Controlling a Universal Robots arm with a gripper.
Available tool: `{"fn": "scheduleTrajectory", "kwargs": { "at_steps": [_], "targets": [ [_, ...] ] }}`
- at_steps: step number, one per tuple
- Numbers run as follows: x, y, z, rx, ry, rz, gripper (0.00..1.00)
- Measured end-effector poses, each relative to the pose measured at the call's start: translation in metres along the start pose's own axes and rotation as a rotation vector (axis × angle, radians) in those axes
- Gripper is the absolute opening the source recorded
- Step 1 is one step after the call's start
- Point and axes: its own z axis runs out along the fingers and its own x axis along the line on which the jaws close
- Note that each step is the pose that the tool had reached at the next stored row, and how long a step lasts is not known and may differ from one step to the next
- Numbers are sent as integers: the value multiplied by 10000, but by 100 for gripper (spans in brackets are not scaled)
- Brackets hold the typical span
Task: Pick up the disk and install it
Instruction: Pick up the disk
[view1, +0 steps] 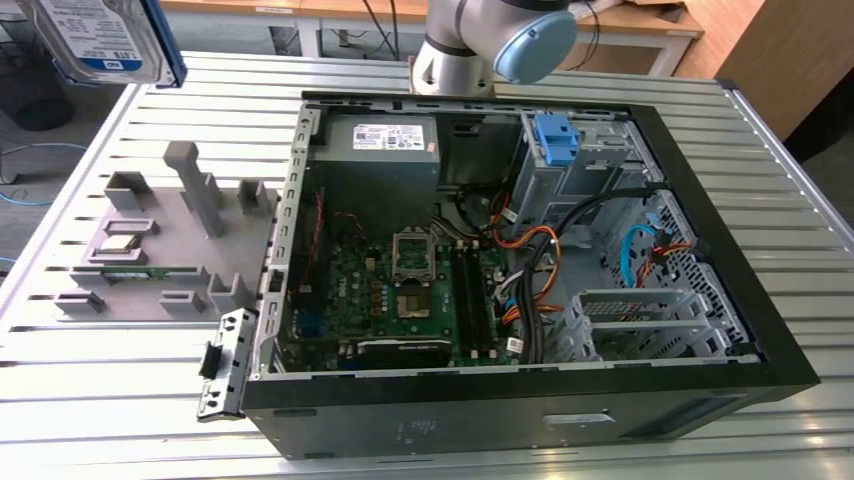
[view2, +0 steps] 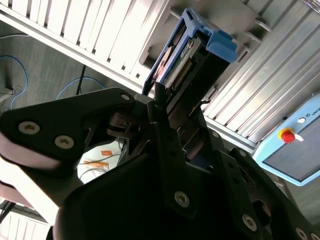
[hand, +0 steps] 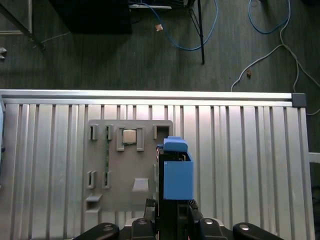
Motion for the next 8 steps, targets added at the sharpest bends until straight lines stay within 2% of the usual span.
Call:
{"fn": "scheduleTrajectory", "kwargs": {
  "at_steps": [4,8],
  "targets": [
    [-5,7,-72,1,0,0,35],
    [-5,3,-75,2,-1,-1,35]
  ]
}}
